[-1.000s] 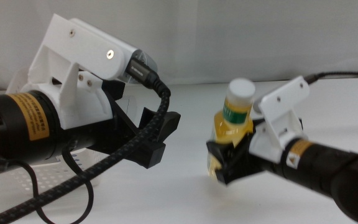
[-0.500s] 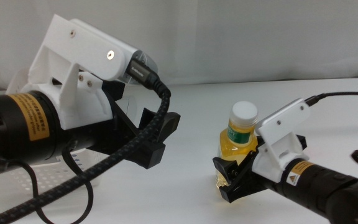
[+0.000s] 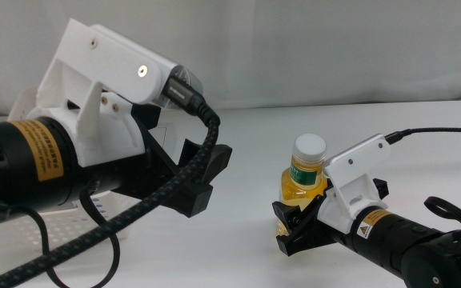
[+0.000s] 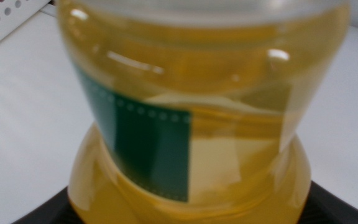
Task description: Use arms to grab the bottles and put them into the dustbin to the left of the table.
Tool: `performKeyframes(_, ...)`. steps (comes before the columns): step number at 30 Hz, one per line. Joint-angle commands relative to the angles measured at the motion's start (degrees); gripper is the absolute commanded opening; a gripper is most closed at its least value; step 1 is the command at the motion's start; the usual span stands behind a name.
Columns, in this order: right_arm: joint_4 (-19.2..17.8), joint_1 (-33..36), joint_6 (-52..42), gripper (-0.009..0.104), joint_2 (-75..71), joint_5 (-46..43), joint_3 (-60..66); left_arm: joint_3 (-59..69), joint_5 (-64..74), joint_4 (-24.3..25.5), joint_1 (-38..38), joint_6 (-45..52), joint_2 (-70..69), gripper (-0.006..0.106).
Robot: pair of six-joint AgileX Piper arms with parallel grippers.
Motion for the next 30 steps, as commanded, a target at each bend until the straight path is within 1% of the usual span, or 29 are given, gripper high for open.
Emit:
performKeyframes(1, -0.22, 0.06, 0.04, -0.002, -0.34, -4.1, -0.79, 0.28, 0.07, -0.06, -0.26, -0.24, 0.04, 0.084)
performKeyframes(2, -0.22, 0.06, 0.04, -0.002, -0.34, -3.84, -0.79, 0.28, 0.07, -0.06, -0.26, -0.24, 0.04, 0.084)
performKeyframes(3, -0.22, 0.06, 0.04, 0.002, -0.34, -3.3, -0.79, 0.28, 0.07, -0.06, -0.26, -0.24, 0.04, 0.084)
performKeyframes(4, 0.63, 0.06, 0.17, 0.085, -0.34, -3.43, -0.79, 0.28, 0.07, -0.06, -0.26, -0.24, 0.04, 0.084)
performKeyframes(5, 0.52, 0.06, 0.17, 0.098, -0.34, -3.43, -0.79, 0.28, 0.07, -0.06, -0.26, -0.24, 0.04, 0.084)
performKeyframes(6, 0.52, 0.06, 0.01, 0.103, -0.34, -3.43, -0.79, 0.28, 0.07, -0.06, -0.26, -0.24, 0.04, 0.084)
performKeyframes(11, 0.52, 0.06, 0.01, 0.103, -0.34, -3.43, -0.79, 0.28, 0.07, -0.06, -0.26, -0.24, 0.04, 0.084)
performKeyframes(15, 0.52, 0.06, 0.01, 0.103, -3.26, -0.17, -0.79, 0.28, 0.07, -0.06, -0.26, -0.24, 0.04, 0.084)
performKeyframes(24, 0.63, 0.06, -4.51, 0.103, -11.67, 12.6, -0.79, 0.28, 0.07, -0.06, -0.26, -0.24, 0.04, 0.084)
performKeyframes(30, 0.51, 0.06, -4.92, 0.103, -18.97, 21.41, -0.79, 0.28, 0.07, -0.06, -0.26, -0.24, 0.04, 0.084)
